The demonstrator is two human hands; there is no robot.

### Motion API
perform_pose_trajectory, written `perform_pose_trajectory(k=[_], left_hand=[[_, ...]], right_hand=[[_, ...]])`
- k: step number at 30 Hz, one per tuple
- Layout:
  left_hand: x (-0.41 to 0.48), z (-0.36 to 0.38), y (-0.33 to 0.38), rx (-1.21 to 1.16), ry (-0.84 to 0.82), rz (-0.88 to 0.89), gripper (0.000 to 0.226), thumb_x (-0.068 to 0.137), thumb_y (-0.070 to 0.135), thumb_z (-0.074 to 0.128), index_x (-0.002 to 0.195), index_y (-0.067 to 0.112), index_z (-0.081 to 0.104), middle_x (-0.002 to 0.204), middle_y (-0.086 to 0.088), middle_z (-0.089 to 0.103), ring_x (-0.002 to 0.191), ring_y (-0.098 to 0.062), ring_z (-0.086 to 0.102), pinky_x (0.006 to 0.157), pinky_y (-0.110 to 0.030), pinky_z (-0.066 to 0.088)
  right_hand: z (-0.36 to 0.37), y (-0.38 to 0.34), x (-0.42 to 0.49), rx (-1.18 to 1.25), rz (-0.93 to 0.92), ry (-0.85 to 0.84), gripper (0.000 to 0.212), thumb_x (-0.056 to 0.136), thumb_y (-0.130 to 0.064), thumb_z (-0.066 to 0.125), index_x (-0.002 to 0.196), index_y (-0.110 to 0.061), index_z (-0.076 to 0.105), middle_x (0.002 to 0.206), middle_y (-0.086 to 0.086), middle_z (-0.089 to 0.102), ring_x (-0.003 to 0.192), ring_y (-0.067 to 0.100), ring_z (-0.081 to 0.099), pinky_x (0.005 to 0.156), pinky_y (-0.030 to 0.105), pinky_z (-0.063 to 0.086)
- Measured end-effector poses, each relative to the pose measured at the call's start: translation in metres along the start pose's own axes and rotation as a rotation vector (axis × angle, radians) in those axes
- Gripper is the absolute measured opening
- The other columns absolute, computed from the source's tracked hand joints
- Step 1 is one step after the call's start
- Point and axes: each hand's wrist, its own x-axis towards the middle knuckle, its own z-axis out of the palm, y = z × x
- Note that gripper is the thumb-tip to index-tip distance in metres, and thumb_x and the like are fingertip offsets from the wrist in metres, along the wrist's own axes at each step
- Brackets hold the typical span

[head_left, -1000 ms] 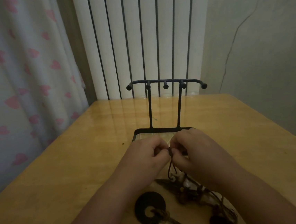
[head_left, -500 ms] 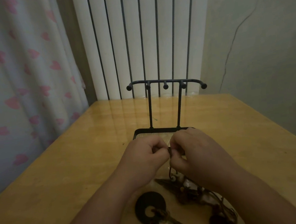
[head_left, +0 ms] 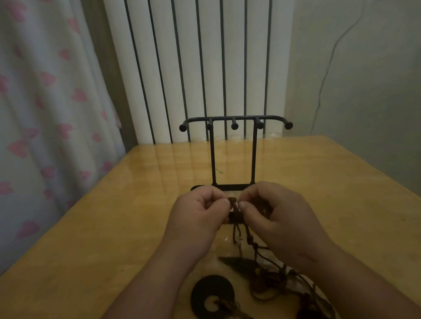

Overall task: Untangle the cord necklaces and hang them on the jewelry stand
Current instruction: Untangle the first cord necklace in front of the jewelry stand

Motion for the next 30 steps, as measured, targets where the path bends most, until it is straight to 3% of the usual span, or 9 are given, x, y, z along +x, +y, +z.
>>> perform_pose_trajectory(k=[5,8,11,17,23,28,30], left_hand=[[0.0,-0.002,-0.001,0.124,-0.009,0.089,0.015,0.085,0.019,0.061,0.073,0.027,0.067,0.06,0.013,0.06,0.057,0.0,0.053,0.052,-0.012,0.043],[-0.001,-0.002,-0.002,0.173,-0.024,0.106,0.017,0.085,0.019,0.062,0.071,0.029,0.065,0.058,0.014,0.059,0.054,0.0,0.05,0.049,-0.013,0.041],[-0.001,-0.001,-0.001,0.208,-0.04,0.116,0.02,0.083,0.019,0.062,0.066,0.03,0.062,0.053,0.017,0.054,0.05,0.001,0.046,0.047,-0.014,0.037],[-0.002,0.0,0.0,0.264,-0.053,0.157,0.029,0.085,0.014,0.063,0.062,0.032,0.058,0.053,0.018,0.053,0.051,0.0,0.047,0.048,-0.012,0.036],[-0.001,0.002,0.0,0.137,-0.077,0.078,0.017,0.084,0.02,0.061,0.069,0.027,0.064,0.062,0.004,0.059,0.059,-0.008,0.053,0.054,-0.019,0.043],[0.001,-0.002,-0.002,-0.076,-0.008,-0.066,0.029,0.088,0.012,0.056,0.065,0.025,0.065,0.057,0.009,0.057,0.056,-0.005,0.05,0.058,-0.023,0.04],[0.001,-0.005,0.0,-0.124,0.016,-0.085,0.026,0.09,0.012,0.055,0.069,0.021,0.067,0.057,0.007,0.057,0.056,-0.006,0.05,0.058,-0.024,0.041]], right_hand=[[-0.002,-0.001,0.0,-0.096,-0.038,-0.017,0.009,0.087,-0.037,0.056,0.089,-0.045,0.054,0.085,-0.023,0.056,0.084,-0.002,0.054,0.072,0.018,0.048],[-0.005,-0.004,0.001,-0.134,-0.074,-0.02,0.006,0.085,-0.04,0.053,0.089,-0.045,0.055,0.082,-0.025,0.053,0.086,-0.004,0.052,0.071,0.016,0.047],[-0.009,-0.007,0.002,-0.202,-0.117,-0.071,0.008,0.09,-0.035,0.056,0.092,-0.037,0.064,0.077,-0.026,0.05,0.093,-0.008,0.048,0.065,0.009,0.041],[-0.008,-0.002,0.003,-0.371,-0.179,-0.101,0.014,0.09,-0.035,0.055,0.097,-0.028,0.065,0.084,-0.018,0.05,0.085,0.003,0.044,0.072,0.015,0.038],[-0.004,0.0,0.0,-0.245,-0.096,-0.028,0.003,0.084,-0.033,0.057,0.083,-0.03,0.057,0.08,-0.016,0.049,0.081,0.002,0.045,0.067,0.018,0.042],[0.002,0.0,-0.001,0.11,0.073,0.156,0.008,0.085,-0.026,0.054,0.08,-0.03,0.056,0.077,-0.008,0.057,0.072,0.008,0.054,0.059,0.023,0.047],[0.0,0.001,0.0,0.16,0.114,0.141,0.011,0.088,-0.021,0.057,0.081,-0.029,0.059,0.077,-0.006,0.06,0.072,0.01,0.057,0.059,0.023,0.052]])
